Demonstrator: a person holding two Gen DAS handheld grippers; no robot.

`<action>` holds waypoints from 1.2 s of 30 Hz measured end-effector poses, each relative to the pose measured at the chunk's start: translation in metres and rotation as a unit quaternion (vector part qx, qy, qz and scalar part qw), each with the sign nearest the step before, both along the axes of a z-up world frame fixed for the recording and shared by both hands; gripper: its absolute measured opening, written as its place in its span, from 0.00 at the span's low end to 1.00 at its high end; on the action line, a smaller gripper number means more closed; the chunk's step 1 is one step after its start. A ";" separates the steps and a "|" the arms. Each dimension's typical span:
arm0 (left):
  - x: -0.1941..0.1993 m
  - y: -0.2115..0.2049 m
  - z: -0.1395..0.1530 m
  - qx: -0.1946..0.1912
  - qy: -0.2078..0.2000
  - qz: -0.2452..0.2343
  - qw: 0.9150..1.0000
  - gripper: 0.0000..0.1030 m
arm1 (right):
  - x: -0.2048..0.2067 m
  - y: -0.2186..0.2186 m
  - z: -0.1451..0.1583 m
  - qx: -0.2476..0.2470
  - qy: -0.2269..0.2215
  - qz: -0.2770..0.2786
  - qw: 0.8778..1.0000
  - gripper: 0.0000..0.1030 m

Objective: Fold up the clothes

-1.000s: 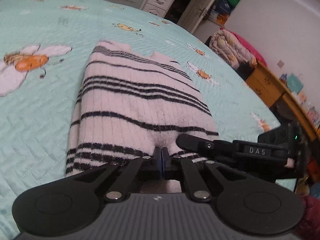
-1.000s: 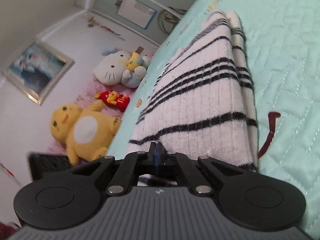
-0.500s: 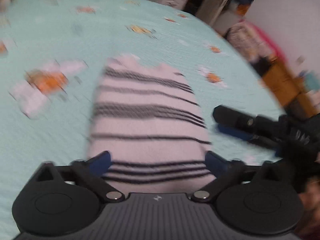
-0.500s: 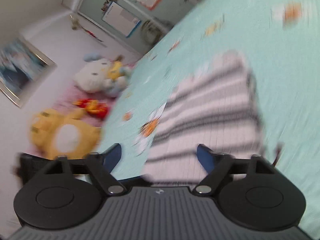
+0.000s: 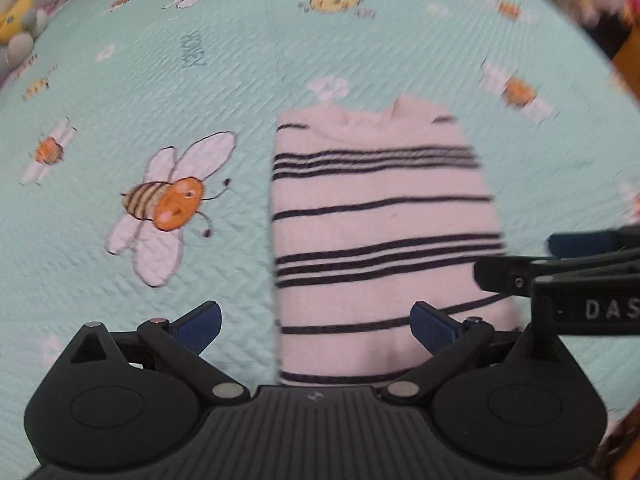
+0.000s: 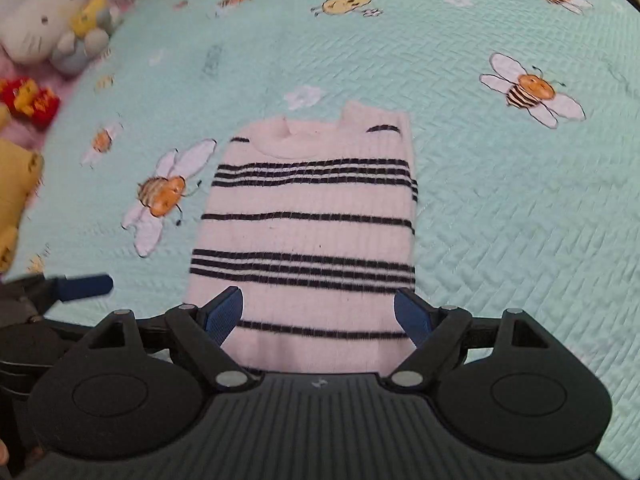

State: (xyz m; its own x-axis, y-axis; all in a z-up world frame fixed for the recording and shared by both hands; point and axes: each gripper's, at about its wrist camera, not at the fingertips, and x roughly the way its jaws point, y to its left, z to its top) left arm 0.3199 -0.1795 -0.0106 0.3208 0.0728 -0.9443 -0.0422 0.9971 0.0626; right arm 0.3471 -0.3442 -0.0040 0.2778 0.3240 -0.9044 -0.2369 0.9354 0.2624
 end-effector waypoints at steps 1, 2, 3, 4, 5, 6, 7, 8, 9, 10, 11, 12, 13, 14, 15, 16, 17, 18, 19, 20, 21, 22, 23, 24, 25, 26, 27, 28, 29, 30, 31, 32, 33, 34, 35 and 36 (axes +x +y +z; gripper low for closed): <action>0.002 0.000 -0.002 0.011 0.004 -0.001 1.000 1.00 | 0.002 0.005 -0.002 -0.007 0.004 0.003 1.000 0.80; 0.005 0.001 -0.003 0.022 0.008 -0.002 1.000 1.00 | 0.004 0.008 -0.003 -0.015 0.003 0.005 1.000 0.80; 0.006 0.003 -0.005 0.022 0.011 0.001 1.000 1.00 | 0.005 0.011 -0.003 -0.022 0.001 0.005 1.000 0.80; 0.008 0.005 -0.008 0.022 0.015 0.003 1.000 1.00 | 0.007 0.013 -0.004 -0.027 0.000 0.004 1.000 0.80; 0.009 0.006 -0.009 0.022 0.017 0.006 1.000 1.00 | 0.009 0.015 -0.005 -0.033 0.000 0.001 0.999 0.80; 0.010 0.006 -0.010 0.023 0.020 0.008 1.000 1.00 | 0.010 0.016 -0.006 -0.037 -0.001 -0.001 0.999 0.80; 0.011 0.007 -0.012 0.024 0.022 0.010 0.999 1.00 | 0.010 0.017 -0.006 -0.043 -0.004 -0.003 0.999 0.80; 0.012 0.007 -0.012 0.025 0.021 0.011 0.999 1.00 | 0.011 0.018 -0.006 -0.049 -0.009 -0.005 0.999 0.80; 0.013 0.007 -0.014 0.027 0.022 0.011 0.999 1.00 | 0.011 0.020 -0.006 -0.055 -0.013 -0.007 0.998 0.80; 0.014 0.006 -0.015 0.027 0.024 0.011 0.999 1.00 | 0.012 0.021 -0.007 -0.061 -0.017 -0.009 0.998 0.80; 0.015 0.006 -0.016 0.025 0.026 0.010 0.999 1.00 | 0.012 0.022 -0.006 -0.068 -0.021 -0.008 0.997 0.80; 0.015 0.005 -0.018 0.025 0.027 0.009 0.999 1.00 | 0.012 0.024 -0.006 -0.076 -0.026 -0.005 0.997 0.80; 0.015 0.005 -0.019 0.025 0.029 0.008 0.999 1.00 | 0.012 0.025 -0.006 -0.081 -0.029 -0.004 0.996 0.80; 0.016 0.006 -0.021 0.025 0.031 0.007 0.999 1.00 | 0.012 0.025 -0.007 -0.083 -0.028 -0.004 0.996 0.80; 0.016 0.006 -0.022 0.024 0.034 0.006 0.999 1.00 | 0.012 0.025 -0.009 -0.085 -0.027 -0.004 0.996 0.80; 0.016 0.006 -0.024 0.024 0.038 0.006 0.999 1.00 | 0.012 0.025 -0.010 -0.087 -0.027 -0.004 0.996 0.80; 0.016 0.006 -0.026 0.025 0.041 0.004 0.999 1.00 | 0.011 0.026 -0.012 -0.089 -0.027 -0.004 0.996 0.80; 0.017 0.005 -0.028 0.026 0.045 0.001 0.999 1.00 | 0.011 0.026 -0.014 -0.092 -0.026 -0.003 0.995 0.80; 0.018 0.004 -0.030 0.027 0.049 -0.002 0.998 1.00 | 0.012 0.026 -0.016 -0.095 -0.023 -0.002 0.995 0.80; 0.020 0.003 -0.032 0.026 0.054 -0.005 0.998 1.00 | 0.012 0.027 -0.018 -0.096 -0.017 0.000 0.995 0.80; 0.022 0.004 -0.033 0.024 0.058 -0.006 0.998 1.00 | 0.015 0.026 -0.020 -0.093 -0.008 0.002 0.996 0.80; 0.024 0.004 -0.034 0.022 0.063 -0.006 0.998 1.00 | 0.019 0.026 -0.021 -0.087 0.003 0.006 0.996 0.80; 0.027 0.004 -0.034 0.020 0.067 -0.007 0.998 1.00 | 0.023 0.026 -0.023 -0.084 0.013 0.008 0.996 0.80; 0.030 0.004 -0.034 0.021 0.070 -0.008 0.997 1.00 | 0.026 0.027 -0.024 -0.084 0.019 0.011 0.996 0.80; 0.033 0.004 -0.033 0.022 0.070 -0.010 0.997 1.00 | 0.030 0.028 -0.024 -0.085 0.023 0.013 0.996 0.80; 0.035 0.003 -0.032 0.022 0.070 -0.011 0.997 1.00 | 0.032 0.028 -0.023 -0.087 0.023 0.015 0.996 0.80; 0.037 0.003 -0.032 0.019 0.074 -0.011 0.997 1.00 | 0.034 0.029 -0.022 -0.089 0.022 0.016 0.996 0.80; 0.040 0.004 -0.032 0.016 0.079 -0.012 0.997 1.00 | 0.035 0.030 -0.021 -0.090 0.020 0.018 0.996 0.80; 0.041 0.004 -0.032 0.009 0.085 -0.012 0.996 1.00 | 0.036 0.031 -0.020 -0.088 0.019 0.019 0.996 0.80; 0.043 0.005 -0.033 0.002 0.090 -0.012 0.996 1.00 | 0.038 0.031 -0.020 -0.085 0.022 0.020 0.996 0.80; 0.044 0.004 -0.033 -0.003 0.096 -0.012 0.995 1.00 | 0.040 0.030 -0.021 -0.082 0.025 0.022 0.996 0.80; 0.045 0.003 -0.034 -0.003 0.100 -0.012 0.995 1.00 | 0.042 0.030 -0.022 -0.079 0.029 0.023 0.996 0.80; 0.046 0.001 -0.034 -0.001 0.102 -0.016 0.995 1.00 | 0.044 0.030 -0.023 -0.076 0.031 0.024 0.996 0.80; 0.048 -0.002 -0.035 0.004 0.103 -0.022 0.994 1.00 | 0.045 0.030 -0.024 -0.076 0.031 0.027 0.996 0.80; 0.050 -0.005 -0.035 0.008 0.103 -0.028 0.994 1.00 | 0.046 0.030 -0.024 -0.076 0.031 0.029 0.996 0.80; 0.052 -0.009 -0.034 0.011 0.104 -0.035 0.994 1.00 | 0.047 0.031 -0.025 -0.079 0.028 0.030 0.996 0.80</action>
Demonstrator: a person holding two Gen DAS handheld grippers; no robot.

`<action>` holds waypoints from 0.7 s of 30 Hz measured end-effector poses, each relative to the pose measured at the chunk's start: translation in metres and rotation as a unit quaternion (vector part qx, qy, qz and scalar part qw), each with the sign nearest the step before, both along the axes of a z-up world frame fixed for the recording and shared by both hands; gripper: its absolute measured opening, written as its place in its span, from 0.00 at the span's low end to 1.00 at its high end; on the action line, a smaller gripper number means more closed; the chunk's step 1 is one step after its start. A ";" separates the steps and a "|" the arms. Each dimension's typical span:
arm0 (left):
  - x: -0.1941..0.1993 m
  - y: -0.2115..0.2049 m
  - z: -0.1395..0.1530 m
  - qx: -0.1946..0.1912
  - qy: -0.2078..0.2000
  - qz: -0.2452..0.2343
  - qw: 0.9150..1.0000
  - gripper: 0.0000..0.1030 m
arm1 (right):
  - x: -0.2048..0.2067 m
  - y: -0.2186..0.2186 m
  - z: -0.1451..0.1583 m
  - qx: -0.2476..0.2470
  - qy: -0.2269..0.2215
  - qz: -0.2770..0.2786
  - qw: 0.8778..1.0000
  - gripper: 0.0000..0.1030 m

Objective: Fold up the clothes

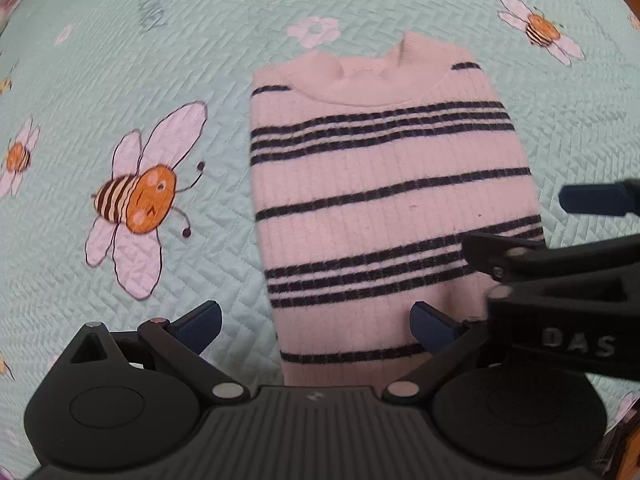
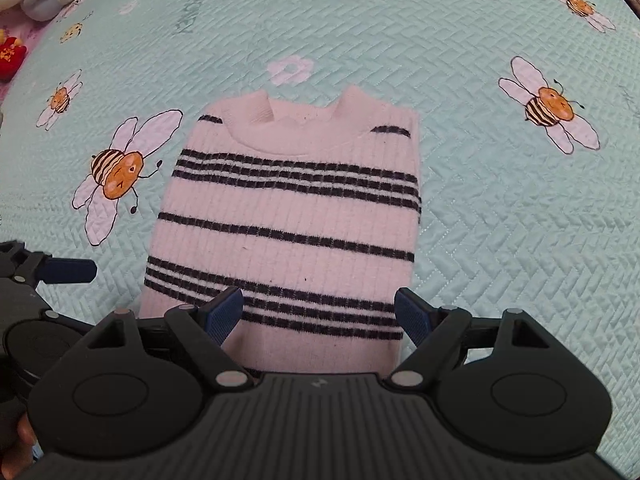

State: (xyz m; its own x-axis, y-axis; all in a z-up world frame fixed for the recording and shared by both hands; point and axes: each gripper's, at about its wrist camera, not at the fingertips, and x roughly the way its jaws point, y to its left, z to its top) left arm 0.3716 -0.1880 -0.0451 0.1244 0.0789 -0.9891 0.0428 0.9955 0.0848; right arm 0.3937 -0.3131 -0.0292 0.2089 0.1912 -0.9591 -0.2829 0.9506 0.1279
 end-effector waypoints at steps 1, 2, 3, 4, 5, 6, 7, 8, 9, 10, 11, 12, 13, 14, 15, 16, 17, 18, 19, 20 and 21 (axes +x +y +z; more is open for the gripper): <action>0.002 -0.003 0.000 0.002 0.000 -0.007 1.000 1.00 | 0.001 0.001 -0.001 -0.003 -0.003 0.001 1.000 0.80; 0.004 -0.006 0.000 0.003 -0.001 -0.012 1.000 1.00 | 0.003 0.001 -0.001 -0.006 -0.005 0.000 1.000 0.80; 0.006 -0.009 0.000 0.004 -0.002 -0.016 1.000 1.00 | 0.005 0.001 -0.001 -0.010 -0.006 -0.001 1.000 0.80; 0.008 -0.010 0.000 0.004 -0.002 -0.018 1.000 1.00 | 0.007 0.001 -0.001 -0.014 -0.006 -0.002 1.000 0.80; 0.010 -0.011 -0.001 0.004 -0.004 -0.017 1.000 1.00 | 0.009 0.000 -0.002 -0.014 -0.008 -0.004 1.000 0.80; 0.013 -0.011 -0.001 0.002 -0.006 -0.015 1.000 1.00 | 0.011 -0.001 -0.002 -0.013 -0.010 -0.007 1.000 0.80; 0.015 -0.008 -0.003 0.009 -0.011 -0.011 1.000 1.00 | 0.014 -0.003 -0.003 -0.008 -0.012 -0.012 1.000 0.80; 0.017 -0.006 -0.004 0.016 -0.015 -0.006 1.000 1.00 | 0.017 -0.007 -0.005 -0.002 -0.011 -0.019 1.000 0.80; 0.018 -0.004 -0.006 0.023 -0.020 -0.002 1.000 1.00 | 0.019 -0.009 -0.009 -0.001 -0.009 -0.025 1.000 0.80; 0.020 -0.001 -0.007 0.030 -0.025 0.002 0.999 1.00 | 0.020 -0.012 -0.013 -0.001 -0.007 -0.031 0.999 0.80; 0.021 0.002 -0.010 0.035 -0.025 0.005 0.999 1.00 | 0.022 -0.014 -0.018 -0.001 -0.005 -0.037 0.999 0.80; 0.021 0.005 -0.013 0.038 -0.023 0.009 0.999 1.00 | 0.022 -0.015 -0.023 -0.003 -0.004 -0.039 0.999 0.80; 0.022 0.007 -0.017 0.042 -0.021 0.009 0.999 1.00 | 0.022 -0.015 -0.028 -0.007 -0.002 -0.040 0.999 0.80; 0.022 0.009 -0.020 0.046 -0.020 0.007 0.999 1.00 | 0.022 -0.015 -0.033 -0.010 -0.001 -0.040 0.999 0.80; 0.022 0.011 -0.023 0.053 -0.021 0.008 0.998 1.00 | 0.022 -0.014 -0.035 -0.010 -0.003 -0.039 0.999 0.80; 0.023 0.015 -0.024 0.054 -0.023 0.015 0.998 1.00 | 0.021 -0.014 -0.037 -0.011 -0.007 -0.036 0.999 0.80; 0.023 0.019 -0.025 0.054 -0.025 0.023 0.998 1.00 | 0.021 -0.013 -0.039 -0.011 -0.010 -0.034 0.999 0.80; 0.024 0.024 -0.025 0.050 -0.026 0.033 0.998 1.00 | 0.021 -0.014 -0.039 -0.009 -0.012 -0.032 0.999 0.80; 0.024 0.028 -0.025 0.045 -0.028 0.042 0.998 1.00 | 0.020 -0.015 -0.040 -0.007 -0.013 -0.031 0.999 0.80; 0.025 0.032 -0.025 0.040 -0.030 0.047 0.998 1.00 | 0.020 -0.017 -0.040 -0.004 -0.014 -0.034 0.999 0.80; 0.025 0.033 -0.026 0.040 -0.029 0.049 0.998 1.00 | 0.020 -0.019 -0.039 0.000 -0.015 -0.036 0.999 0.80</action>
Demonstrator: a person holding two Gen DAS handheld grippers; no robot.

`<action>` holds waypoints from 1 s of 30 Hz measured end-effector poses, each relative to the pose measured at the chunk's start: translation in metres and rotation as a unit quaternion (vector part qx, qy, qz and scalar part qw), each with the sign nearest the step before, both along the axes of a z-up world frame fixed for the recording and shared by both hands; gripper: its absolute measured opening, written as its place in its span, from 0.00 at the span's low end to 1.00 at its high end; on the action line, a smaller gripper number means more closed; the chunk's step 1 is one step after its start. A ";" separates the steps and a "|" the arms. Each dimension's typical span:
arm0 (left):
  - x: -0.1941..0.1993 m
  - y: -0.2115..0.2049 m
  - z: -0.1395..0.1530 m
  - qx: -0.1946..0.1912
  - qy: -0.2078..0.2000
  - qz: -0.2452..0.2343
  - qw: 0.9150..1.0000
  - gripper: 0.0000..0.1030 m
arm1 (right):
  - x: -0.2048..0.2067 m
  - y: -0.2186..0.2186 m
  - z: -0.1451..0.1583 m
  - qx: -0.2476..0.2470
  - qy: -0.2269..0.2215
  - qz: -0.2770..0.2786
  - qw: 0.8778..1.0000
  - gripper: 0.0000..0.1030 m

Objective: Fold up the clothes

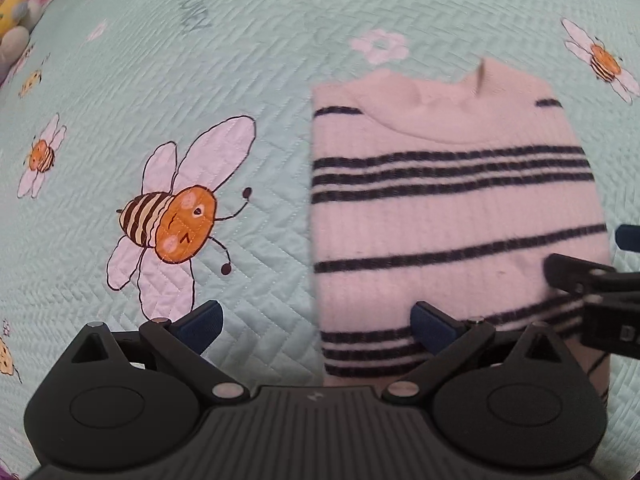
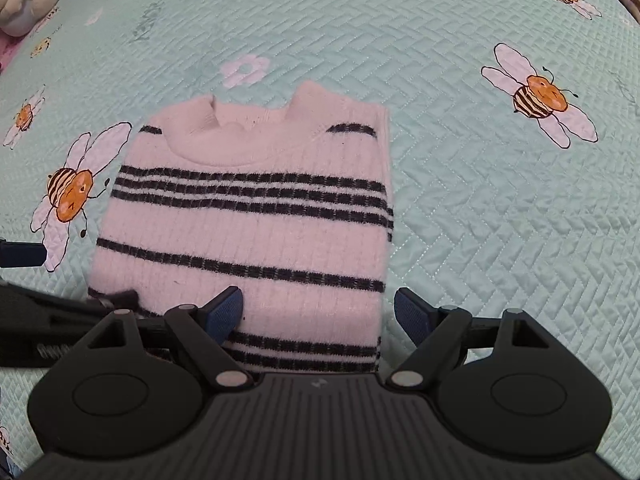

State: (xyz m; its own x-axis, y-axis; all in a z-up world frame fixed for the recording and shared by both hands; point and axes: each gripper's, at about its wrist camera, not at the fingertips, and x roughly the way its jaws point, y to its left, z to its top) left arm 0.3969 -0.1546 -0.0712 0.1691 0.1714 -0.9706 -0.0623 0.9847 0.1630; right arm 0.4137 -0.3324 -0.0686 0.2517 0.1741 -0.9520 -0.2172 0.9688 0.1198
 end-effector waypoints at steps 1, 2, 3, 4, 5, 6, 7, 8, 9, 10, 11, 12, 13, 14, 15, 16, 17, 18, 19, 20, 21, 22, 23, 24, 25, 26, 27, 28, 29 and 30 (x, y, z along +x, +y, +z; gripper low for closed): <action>0.000 0.001 -0.001 0.001 0.000 0.001 1.000 1.00 | 0.000 0.000 0.001 -0.001 -0.003 0.001 1.000 0.80; 0.001 0.000 -0.002 0.002 -0.001 0.001 1.000 1.00 | 0.000 0.001 0.002 -0.004 -0.006 0.002 1.000 0.80; 0.001 0.000 -0.002 0.003 -0.002 0.002 1.000 1.00 | 0.001 0.001 0.003 -0.006 -0.008 0.004 1.000 0.80; 0.002 0.000 -0.002 0.004 -0.003 0.002 1.000 1.00 | 0.001 0.001 0.004 -0.009 -0.011 0.005 1.000 0.80; 0.002 -0.001 -0.002 0.005 -0.004 0.002 1.000 1.00 | 0.001 0.002 0.004 -0.011 -0.014 0.007 1.000 0.80; 0.002 -0.001 -0.001 0.006 -0.006 0.002 1.000 1.00 | 0.001 0.003 0.004 -0.011 -0.014 0.009 1.000 0.80; 0.001 -0.002 -0.001 0.006 -0.008 0.001 1.000 1.00 | 0.001 0.003 0.005 -0.011 -0.013 0.010 1.000 0.80; 0.001 -0.003 0.000 0.007 -0.009 0.000 1.000 1.00 | 0.000 0.004 0.005 -0.010 -0.013 0.011 1.000 0.80; 0.001 -0.002 0.001 0.006 -0.010 0.001 1.000 1.00 | 0.000 0.004 0.005 -0.010 -0.012 0.012 1.000 0.80; 0.000 -0.001 0.002 0.005 -0.011 0.002 1.000 1.00 | -0.001 0.004 0.006 -0.010 -0.012 0.013 1.000 0.80; -0.001 0.000 0.003 0.004 -0.013 0.003 1.000 1.00 | -0.002 0.005 0.006 -0.009 -0.011 0.013 1.000 0.80; -0.002 0.000 0.004 0.004 -0.015 0.004 1.000 1.00 | -0.004 0.004 0.008 -0.009 -0.012 0.013 1.000 0.80; -0.004 0.000 0.006 0.003 -0.018 0.006 1.000 1.00 | -0.005 0.004 0.009 -0.008 -0.013 0.013 1.000 0.80; -0.006 0.000 0.009 0.002 -0.021 0.004 1.000 1.00 | -0.007 0.004 0.010 -0.007 -0.013 0.012 1.000 0.80; -0.008 -0.001 0.010 0.004 -0.022 0.002 1.000 1.00 | -0.008 0.004 0.012 -0.006 -0.014 0.012 1.000 0.80; -0.010 -0.002 0.012 0.004 -0.023 0.001 1.000 1.00 | -0.010 0.003 0.014 -0.006 -0.015 0.012 1.000 0.80; -0.012 -0.003 0.014 0.003 -0.025 -0.001 1.000 1.00 | -0.012 0.003 0.016 -0.004 -0.017 0.012 1.000 0.80; -0.014 -0.004 0.017 0.002 -0.028 -0.002 1.000 1.00 | -0.014 0.003 0.018 -0.003 -0.018 0.013 1.000 0.80; -0.016 -0.005 0.018 0.003 -0.029 -0.003 1.000 1.00 | -0.016 0.002 0.020 -0.003 -0.020 0.013 1.000 0.80; -0.018 -0.006 0.020 0.003 -0.032 -0.004 0.999 1.00 | -0.018 0.002 0.022 -0.002 -0.021 0.013 1.000 0.80; -0.020 -0.007 0.023 0.003 -0.036 -0.004 0.999 1.00 | -0.020 0.001 0.024 -0.001 -0.023 0.013 1.000 0.80; -0.022 -0.008 0.025 0.003 -0.040 -0.005 0.999 1.00 | -0.022 0.001 0.026 0.001 -0.024 0.013 1.000 0.80; -0.024 -0.008 0.028 0.003 -0.043 -0.005 0.999 1.00 | -0.024 0.000 0.027 0.003 -0.024 0.013 1.000 0.80; -0.026 -0.009 0.030 0.003 -0.047 -0.004 0.999 1.00 | -0.026 -0.001 0.029 0.006 -0.024 0.012 1.000 0.80; -0.028 -0.009 0.032 0.003 -0.052 -0.004 0.999 1.00 | -0.028 -0.002 0.030 0.007 -0.025 0.012 1.000 0.80; -0.031 -0.009 0.035 0.003 -0.056 -0.004 0.998 1.00 | -0.030 -0.003 0.032 0.008 -0.026 0.011 1.000 0.80; -0.033 -0.010 0.036 0.005 -0.058 -0.004 0.998 1.00 | -0.033 -0.003 0.033 0.009 -0.027 0.010 1.000 0.80; -0.035 -0.010 0.038 0.006 -0.061 -0.004 0.998 1.00 | -0.035 -0.004 0.035 0.011 -0.028 0.010 1.000 0.80; -0.038 -0.011 0.040 0.008 -0.063 -0.005 0.998 1.00 | -0.038 -0.005 0.036 0.013 -0.029 0.009 0.999 0.80; -0.040 -0.011 0.042 0.009 -0.066 -0.005 0.998 1.00 | -0.040 -0.006 0.037 0.015 -0.029 0.009 0.999 0.80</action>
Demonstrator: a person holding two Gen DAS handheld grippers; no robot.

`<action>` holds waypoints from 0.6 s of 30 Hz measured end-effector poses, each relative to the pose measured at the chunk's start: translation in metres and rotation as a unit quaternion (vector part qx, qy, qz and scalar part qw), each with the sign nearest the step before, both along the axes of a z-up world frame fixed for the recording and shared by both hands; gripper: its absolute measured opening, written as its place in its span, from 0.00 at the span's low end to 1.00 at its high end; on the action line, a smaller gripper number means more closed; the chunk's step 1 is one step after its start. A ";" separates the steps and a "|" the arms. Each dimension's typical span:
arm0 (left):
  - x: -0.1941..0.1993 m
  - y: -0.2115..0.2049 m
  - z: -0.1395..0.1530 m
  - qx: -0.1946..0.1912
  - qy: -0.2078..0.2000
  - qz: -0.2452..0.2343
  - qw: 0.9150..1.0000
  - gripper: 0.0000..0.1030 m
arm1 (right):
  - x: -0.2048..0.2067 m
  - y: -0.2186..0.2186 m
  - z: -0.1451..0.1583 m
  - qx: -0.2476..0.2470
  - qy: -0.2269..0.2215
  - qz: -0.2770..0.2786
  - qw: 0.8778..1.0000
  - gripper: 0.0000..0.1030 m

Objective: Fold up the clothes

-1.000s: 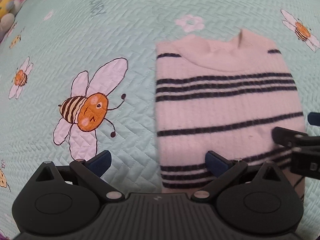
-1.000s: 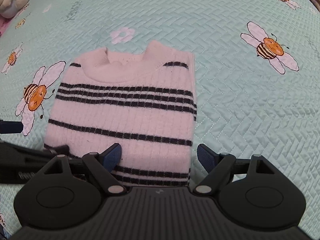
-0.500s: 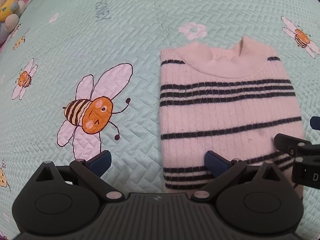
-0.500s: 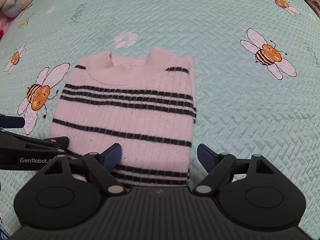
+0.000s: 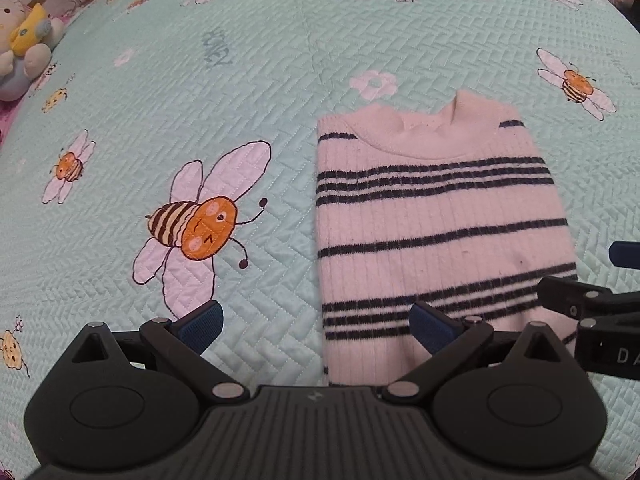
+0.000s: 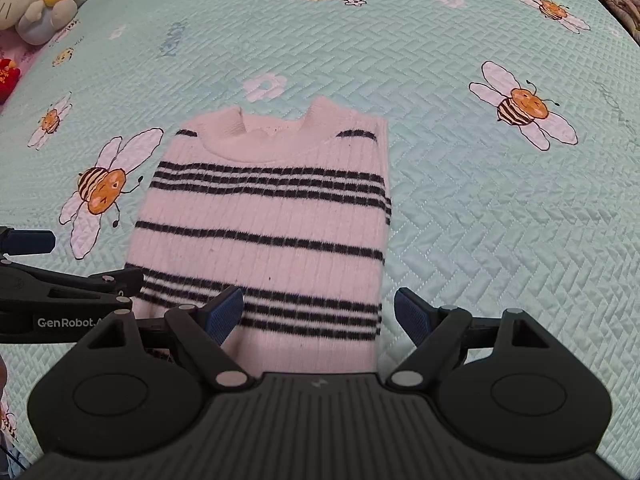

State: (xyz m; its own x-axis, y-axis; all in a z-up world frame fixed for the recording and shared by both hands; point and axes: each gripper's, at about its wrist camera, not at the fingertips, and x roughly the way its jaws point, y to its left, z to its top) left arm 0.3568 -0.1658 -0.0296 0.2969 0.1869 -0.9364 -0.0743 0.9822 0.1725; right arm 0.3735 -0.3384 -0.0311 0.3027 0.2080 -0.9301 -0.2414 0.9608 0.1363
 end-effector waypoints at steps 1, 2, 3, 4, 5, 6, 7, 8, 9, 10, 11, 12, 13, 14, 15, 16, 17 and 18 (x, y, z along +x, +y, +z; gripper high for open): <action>-0.002 -0.001 0.001 0.003 -0.002 0.000 1.000 1.00 | -0.002 -0.001 0.001 0.003 0.000 0.000 1.000 0.80; -0.005 -0.001 0.003 0.004 -0.005 0.000 1.000 1.00 | -0.005 -0.002 0.003 0.005 -0.001 0.000 1.000 0.80; -0.007 -0.002 0.005 0.005 -0.008 0.000 1.000 1.00 | -0.007 -0.002 0.004 0.006 -0.002 0.000 1.000 0.80; -0.010 -0.002 0.007 0.006 -0.010 0.000 1.000 1.00 | -0.009 -0.003 0.006 0.007 -0.004 0.001 1.000 0.80; -0.013 -0.003 0.009 0.007 -0.012 0.000 1.000 1.00 | -0.011 -0.003 0.007 0.007 -0.005 0.001 1.000 0.80; -0.016 -0.004 0.011 0.009 -0.015 0.000 1.000 1.00 | -0.014 -0.003 0.009 0.008 -0.006 0.002 1.000 0.80; -0.018 -0.005 0.013 0.011 -0.018 0.000 1.000 1.00 | -0.016 -0.004 0.011 0.009 -0.008 0.003 1.000 0.80; -0.021 -0.006 0.015 0.013 -0.020 -0.001 1.000 1.00 | -0.018 -0.005 0.012 0.011 -0.010 0.003 1.000 0.80; -0.024 -0.006 0.017 0.009 -0.024 -0.001 1.000 1.00 | -0.021 -0.006 0.014 0.013 -0.012 0.003 1.000 0.80; -0.026 -0.006 0.018 0.004 -0.027 -0.001 1.000 1.00 | -0.023 -0.008 0.016 0.016 -0.014 0.003 1.000 0.80; -0.029 -0.007 0.019 0.000 -0.030 -0.001 1.000 1.00 | -0.025 -0.010 0.017 0.022 -0.015 0.001 1.000 0.80; -0.032 -0.007 0.021 -0.004 -0.033 -0.002 0.999 1.00 | -0.028 -0.013 0.018 0.030 -0.017 -0.001 0.999 0.80; -0.034 -0.004 0.020 -0.020 -0.037 0.000 0.999 1.00 | -0.029 -0.017 0.018 0.041 -0.017 -0.004 0.999 0.80; -0.038 -0.001 0.019 -0.041 -0.041 0.002 0.998 1.00 | -0.031 -0.022 0.017 0.052 -0.017 -0.006 0.998 0.80; -0.042 0.002 0.017 -0.064 -0.046 0.004 0.997 0.99 | -0.033 -0.027 0.015 0.067 -0.015 -0.009 0.998 0.80; -0.049 0.006 0.013 -0.096 -0.053 0.006 0.994 0.99 | -0.036 -0.034 0.012 0.091 -0.013 -0.010 0.996 0.80; -0.055 0.010 0.009 -0.129 -0.059 0.007 0.990 0.99 | -0.039 -0.042 0.007 0.116 -0.011 -0.011 0.993 0.80; -0.063 0.018 0.003 -0.170 -0.071 0.018 0.983 0.99 | -0.042 -0.050 0.003 0.141 -0.008 -0.013 0.990 0.80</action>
State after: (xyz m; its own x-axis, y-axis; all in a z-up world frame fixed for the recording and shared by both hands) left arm 0.2942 -0.1480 -0.0270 0.4273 -0.1167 -0.8965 -0.1104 0.9775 -0.1798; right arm 0.3318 -0.3888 -0.0279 0.3260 0.4513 -0.8307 -0.2225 0.8907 0.3965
